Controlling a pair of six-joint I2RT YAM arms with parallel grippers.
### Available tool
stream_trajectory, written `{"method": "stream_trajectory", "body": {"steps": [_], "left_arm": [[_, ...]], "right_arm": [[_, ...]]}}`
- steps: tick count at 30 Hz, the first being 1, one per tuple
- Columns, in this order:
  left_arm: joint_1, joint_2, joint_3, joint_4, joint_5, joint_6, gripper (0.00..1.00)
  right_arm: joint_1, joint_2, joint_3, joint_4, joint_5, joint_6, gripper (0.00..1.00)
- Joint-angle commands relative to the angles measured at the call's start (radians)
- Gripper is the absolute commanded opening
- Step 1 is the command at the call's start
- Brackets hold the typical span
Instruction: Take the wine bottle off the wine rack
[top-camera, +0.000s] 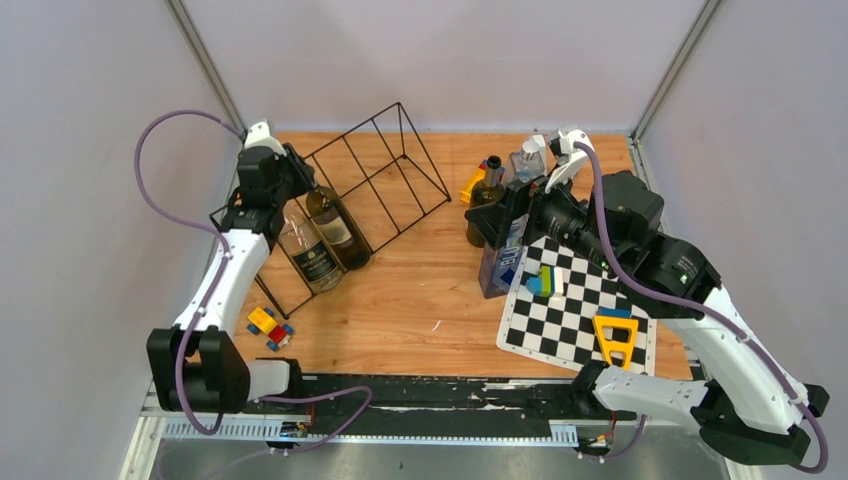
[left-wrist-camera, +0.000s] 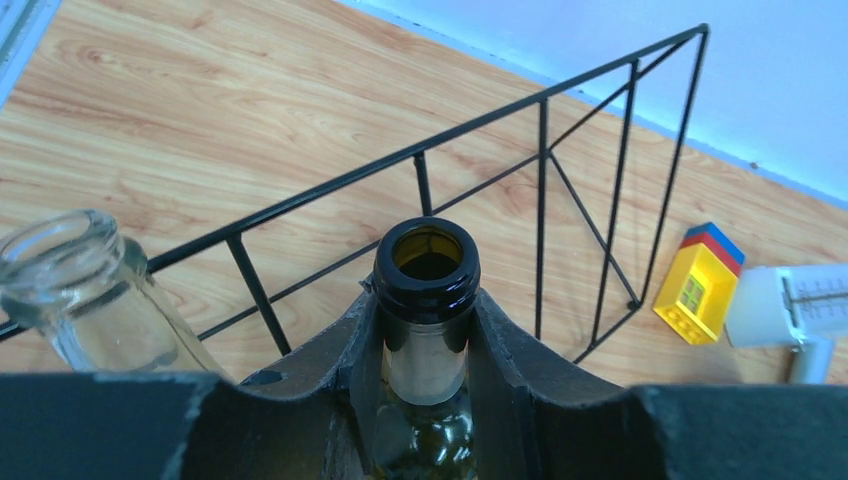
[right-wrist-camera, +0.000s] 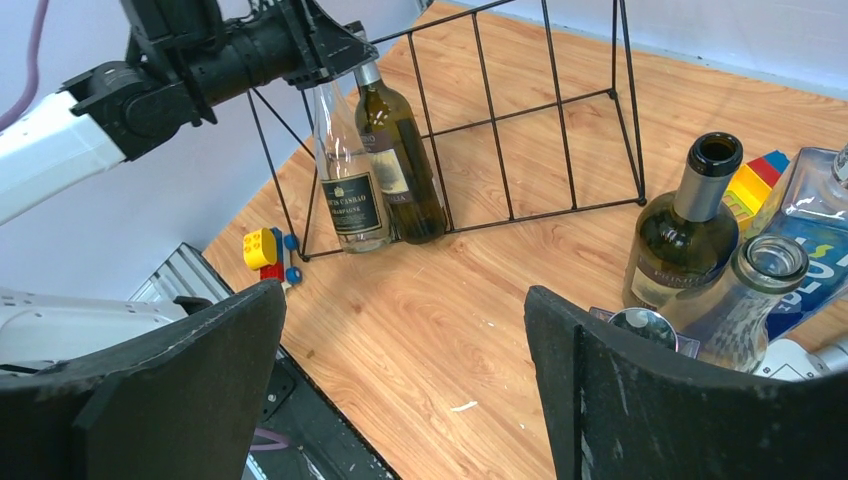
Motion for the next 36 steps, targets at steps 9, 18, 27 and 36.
{"method": "stream_trajectory", "body": {"steps": [9,18,27,36], "left_arm": [[-0.059,-0.187,-0.107,0.230,0.204,0.057,0.00],[-0.202,-0.230,-0.114,0.263,0.218,0.132,0.00],[-0.321,-0.235,-0.109,0.298,0.223,0.150,0.00],[-0.517,-0.214,-0.149,0.394,0.063,0.185,0.00]], "right_arm": [[0.004,-0.045,-0.030,-0.002,0.039,-0.003,0.91],[0.004,-0.093,-0.033,-0.027,0.101,-0.027,0.91],[0.004,-0.123,-0.025,-0.051,0.157,-0.044,0.91],[0.004,-0.131,-0.015,-0.083,0.238,-0.038,0.92]]}}
